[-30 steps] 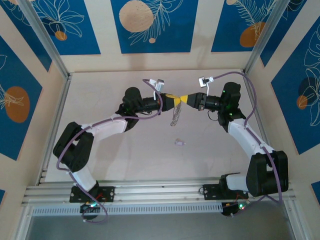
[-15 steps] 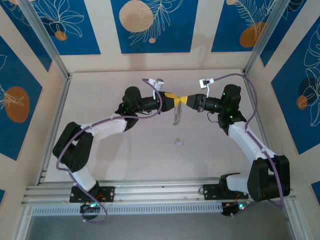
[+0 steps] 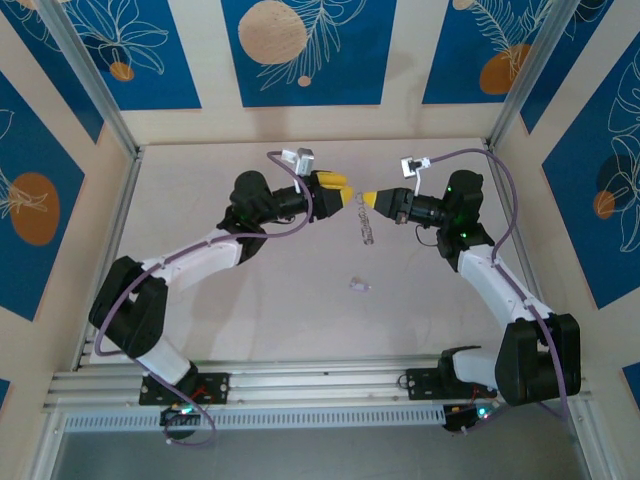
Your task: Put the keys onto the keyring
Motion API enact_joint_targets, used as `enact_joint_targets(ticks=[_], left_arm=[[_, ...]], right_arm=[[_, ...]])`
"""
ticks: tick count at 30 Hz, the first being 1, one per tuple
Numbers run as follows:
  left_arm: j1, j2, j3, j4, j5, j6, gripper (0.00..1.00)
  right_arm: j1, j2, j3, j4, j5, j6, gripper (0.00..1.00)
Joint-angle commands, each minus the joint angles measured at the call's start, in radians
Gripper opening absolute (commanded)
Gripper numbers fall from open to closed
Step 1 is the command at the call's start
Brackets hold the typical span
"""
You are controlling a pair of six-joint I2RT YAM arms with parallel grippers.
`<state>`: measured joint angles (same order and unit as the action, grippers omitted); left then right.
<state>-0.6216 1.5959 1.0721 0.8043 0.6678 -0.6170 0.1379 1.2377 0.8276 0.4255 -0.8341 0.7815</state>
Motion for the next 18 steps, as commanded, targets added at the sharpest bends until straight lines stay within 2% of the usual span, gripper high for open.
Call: enact_joint_targets(ticks=[1, 9, 18], left_arm=[[0.013, -0.013, -0.01, -0.019, -0.01, 0.032, 0.55], [0.013, 0.019, -0.001, 0.028, 0.044, -0.024, 0.53], [0.012, 0.045, 0.017, 0.073, 0.068, -0.07, 0.49]], right_arm=[[-0.006, -0.03, -0.004, 0.009, -0.011, -0.017, 0.0], [-0.008, -0.041, 0.005, 0.081, -0.057, 0.002, 0.0], [-0.008, -0.035, 0.029, 0.123, -0.053, 0.033, 0.0]])
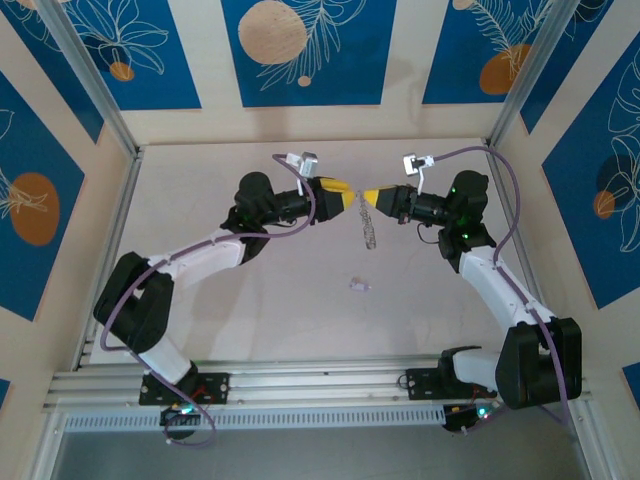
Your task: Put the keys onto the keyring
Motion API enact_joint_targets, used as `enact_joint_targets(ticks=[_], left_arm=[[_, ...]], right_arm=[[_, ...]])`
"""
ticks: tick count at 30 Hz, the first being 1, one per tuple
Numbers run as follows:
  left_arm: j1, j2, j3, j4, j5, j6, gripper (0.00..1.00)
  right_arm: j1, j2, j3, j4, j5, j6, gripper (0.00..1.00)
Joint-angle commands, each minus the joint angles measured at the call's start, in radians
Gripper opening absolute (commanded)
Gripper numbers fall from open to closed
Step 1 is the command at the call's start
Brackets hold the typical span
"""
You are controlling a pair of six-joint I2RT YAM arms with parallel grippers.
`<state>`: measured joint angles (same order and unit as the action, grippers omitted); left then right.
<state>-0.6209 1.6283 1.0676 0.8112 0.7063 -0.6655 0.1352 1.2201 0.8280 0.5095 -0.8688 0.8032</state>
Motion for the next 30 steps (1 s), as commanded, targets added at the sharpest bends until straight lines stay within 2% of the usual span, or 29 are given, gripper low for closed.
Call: enact_joint_targets(ticks=[1, 18, 30], left_arm=[[0.011, 0.014, 0.024, 0.066, 0.031, -0.023, 0.48], [0.007, 0.045, 0.034, 0.097, 0.032, -0.051, 0.45], [0.005, 0.076, 0.034, 0.189, 0.041, -0.104, 0.41]], right_arm=[[-0.006, -0.018, 0.029, 0.04, -0.018, 0.013, 0.0], [-0.005, -0.003, 0.032, 0.063, -0.013, 0.031, 0.0], [-0.003, 0.011, 0.031, 0.083, -0.013, 0.045, 0.0]])
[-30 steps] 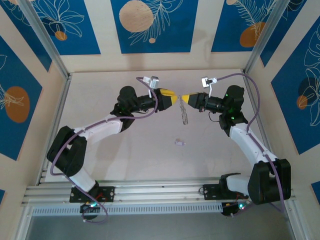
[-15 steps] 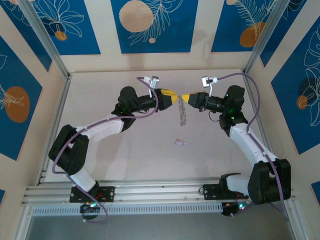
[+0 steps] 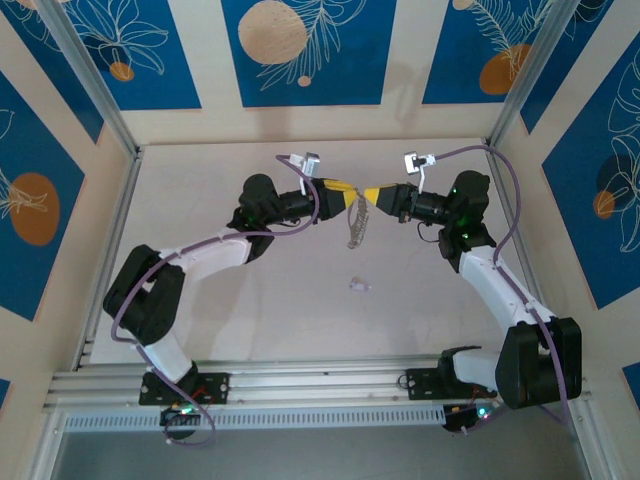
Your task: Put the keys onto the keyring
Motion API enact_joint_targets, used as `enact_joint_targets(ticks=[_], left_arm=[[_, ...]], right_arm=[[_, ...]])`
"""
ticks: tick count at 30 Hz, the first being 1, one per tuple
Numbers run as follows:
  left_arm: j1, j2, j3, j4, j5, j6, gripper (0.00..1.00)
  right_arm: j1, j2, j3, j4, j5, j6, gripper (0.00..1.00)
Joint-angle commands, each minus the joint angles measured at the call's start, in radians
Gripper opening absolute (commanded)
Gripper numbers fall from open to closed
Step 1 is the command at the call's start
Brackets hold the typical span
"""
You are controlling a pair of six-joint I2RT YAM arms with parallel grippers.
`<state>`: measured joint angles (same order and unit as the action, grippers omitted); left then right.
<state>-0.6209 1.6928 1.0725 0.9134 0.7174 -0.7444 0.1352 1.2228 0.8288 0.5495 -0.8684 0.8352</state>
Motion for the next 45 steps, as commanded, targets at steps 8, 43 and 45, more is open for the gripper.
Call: enact_joint_targets(ticks=[8, 43, 45], left_arm=[[0.004, 0.049, 0.046, 0.173, 0.04, -0.09, 0.4], [-0.063, 0.048, 0.069, 0.123, 0.118, -0.008, 0.01], [-0.063, 0.049, 0.067, 0.124, 0.108, 0.009, 0.0]], right_arm=[[0.0, 0.017, 0.034, 0.045, -0.012, 0.01, 0.0], [-0.009, 0.025, 0.027, 0.042, 0.029, 0.029, 0.0], [-0.009, 0.023, 0.027, 0.04, 0.032, 0.029, 0.0]])
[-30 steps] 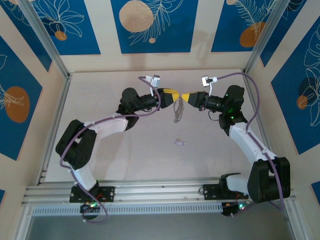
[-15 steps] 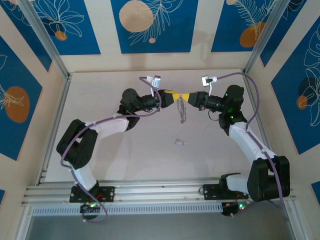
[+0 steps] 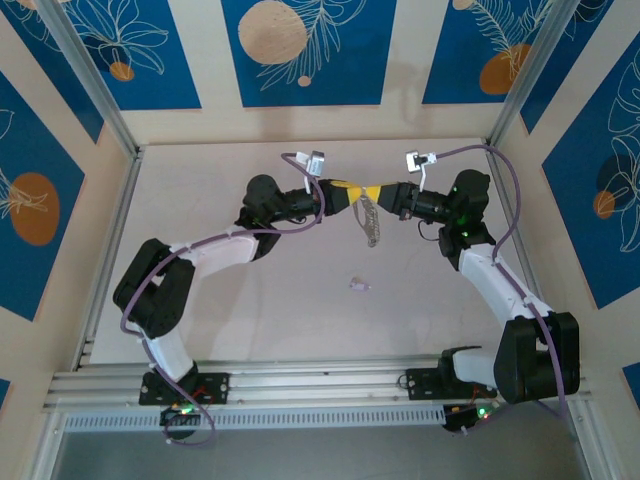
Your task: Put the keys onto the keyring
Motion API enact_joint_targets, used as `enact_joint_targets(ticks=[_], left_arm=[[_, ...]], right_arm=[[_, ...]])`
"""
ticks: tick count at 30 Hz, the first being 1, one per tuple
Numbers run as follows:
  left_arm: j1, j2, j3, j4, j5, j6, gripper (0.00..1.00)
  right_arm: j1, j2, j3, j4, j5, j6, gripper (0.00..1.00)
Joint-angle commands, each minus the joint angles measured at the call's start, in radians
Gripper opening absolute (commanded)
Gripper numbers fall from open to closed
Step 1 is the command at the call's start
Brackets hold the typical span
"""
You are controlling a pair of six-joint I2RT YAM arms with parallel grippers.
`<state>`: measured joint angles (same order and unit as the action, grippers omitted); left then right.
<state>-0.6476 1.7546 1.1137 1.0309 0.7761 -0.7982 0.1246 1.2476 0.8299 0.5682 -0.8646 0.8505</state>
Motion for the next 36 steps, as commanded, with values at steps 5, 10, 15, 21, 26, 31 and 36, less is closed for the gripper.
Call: enact_joint_targets(ticks=[5, 10, 15, 21, 26, 31, 36], left_arm=[[-0.036, -0.032, 0.026, -0.017, 0.042, 0.109, 0.0], [-0.036, -0.069, 0.022, -0.075, 0.045, 0.178, 0.0], [-0.033, -0.101, 0.023, -0.106, 0.055, 0.221, 0.0], [-0.021, -0.113, 0.03, -0.109, 0.087, 0.228, 0.0], [-0.002, -0.107, 0.058, -0.114, 0.139, 0.227, 0.0], [0.015, -0.103, 0.104, -0.145, 0.199, 0.235, 0.0], [0.03, -0.101, 0.14, -0.179, 0.242, 0.243, 0.0]], right_arm=[[0.001, -0.008, 0.023, 0.016, 0.036, 0.019, 0.0], [-0.002, -0.023, 0.013, 0.023, 0.046, 0.036, 0.17], [-0.012, -0.063, 0.003, 0.013, 0.07, 0.038, 0.37], [-0.041, -0.119, 0.008, -0.033, 0.078, 0.016, 0.43], [-0.061, -0.156, 0.002, -0.084, 0.043, -0.031, 0.44], [-0.074, -0.187, -0.005, -0.13, -0.035, -0.086, 0.44], [-0.073, -0.206, 0.002, -0.146, -0.089, -0.12, 0.43]])
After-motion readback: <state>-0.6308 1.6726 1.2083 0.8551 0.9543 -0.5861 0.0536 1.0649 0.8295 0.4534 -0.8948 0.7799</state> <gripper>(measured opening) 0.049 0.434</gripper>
